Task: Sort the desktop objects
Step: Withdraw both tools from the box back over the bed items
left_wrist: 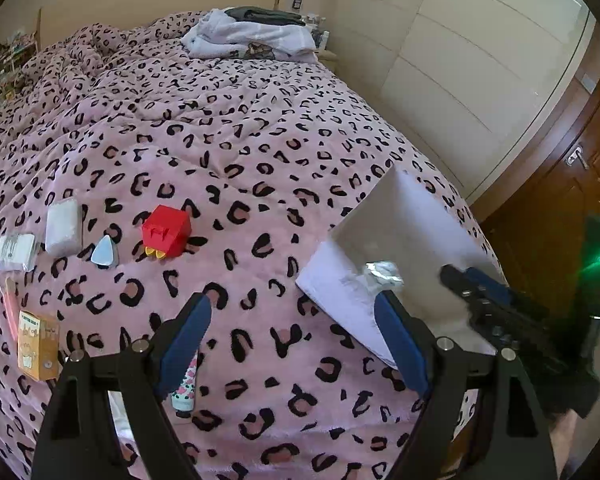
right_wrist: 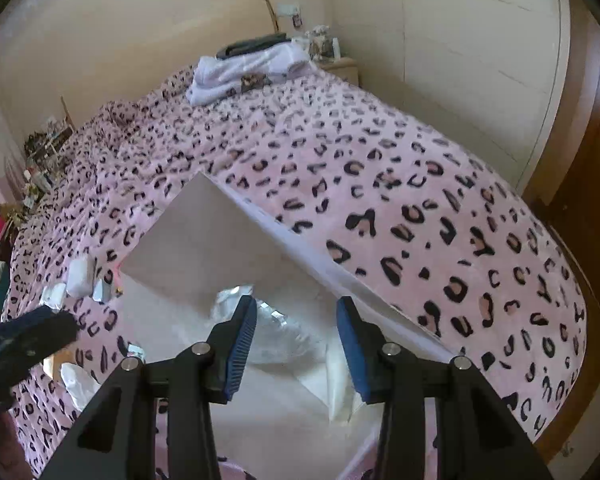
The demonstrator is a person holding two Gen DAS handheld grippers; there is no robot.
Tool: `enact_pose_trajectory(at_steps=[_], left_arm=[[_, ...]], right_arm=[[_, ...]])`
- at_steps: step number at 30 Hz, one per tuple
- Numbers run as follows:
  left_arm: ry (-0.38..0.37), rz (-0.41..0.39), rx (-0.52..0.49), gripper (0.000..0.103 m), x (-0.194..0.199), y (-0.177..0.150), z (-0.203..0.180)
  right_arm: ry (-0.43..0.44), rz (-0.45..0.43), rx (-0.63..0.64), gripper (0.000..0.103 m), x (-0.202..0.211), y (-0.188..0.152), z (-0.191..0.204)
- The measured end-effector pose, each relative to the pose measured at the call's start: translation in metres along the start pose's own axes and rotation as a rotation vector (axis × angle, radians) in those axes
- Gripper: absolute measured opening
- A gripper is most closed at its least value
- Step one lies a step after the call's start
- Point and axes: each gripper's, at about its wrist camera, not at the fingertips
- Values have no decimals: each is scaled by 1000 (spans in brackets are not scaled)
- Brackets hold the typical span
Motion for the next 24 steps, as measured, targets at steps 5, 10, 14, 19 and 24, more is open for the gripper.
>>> enact_pose_trajectory(at_steps=[5, 10, 14, 19, 24], left_arm=[[9, -12, 8, 85, 8, -3, 7], [34, -40, 30, 85, 29, -8, 23], [64, -69, 51, 85, 55, -18, 42], [151, -92, 80, 85, 88, -48, 77], [209, -90, 154, 85, 115, -92, 124]], right_arm=[[14, -41, 2, 42, 24, 3, 3], [35, -76, 25, 42, 49, -1, 18], [48, -85, 59, 42, 67, -15, 33], [66, -65, 89, 42, 76, -39, 52], [67, -3, 124, 42, 64, -67, 72]])
Point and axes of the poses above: each gripper's, at about its wrist camera, not at the fingertips, and x roughly against the way its jaws point, z to its left, y to its top, and after that the axes turned 9 degrees about -y, right-handed
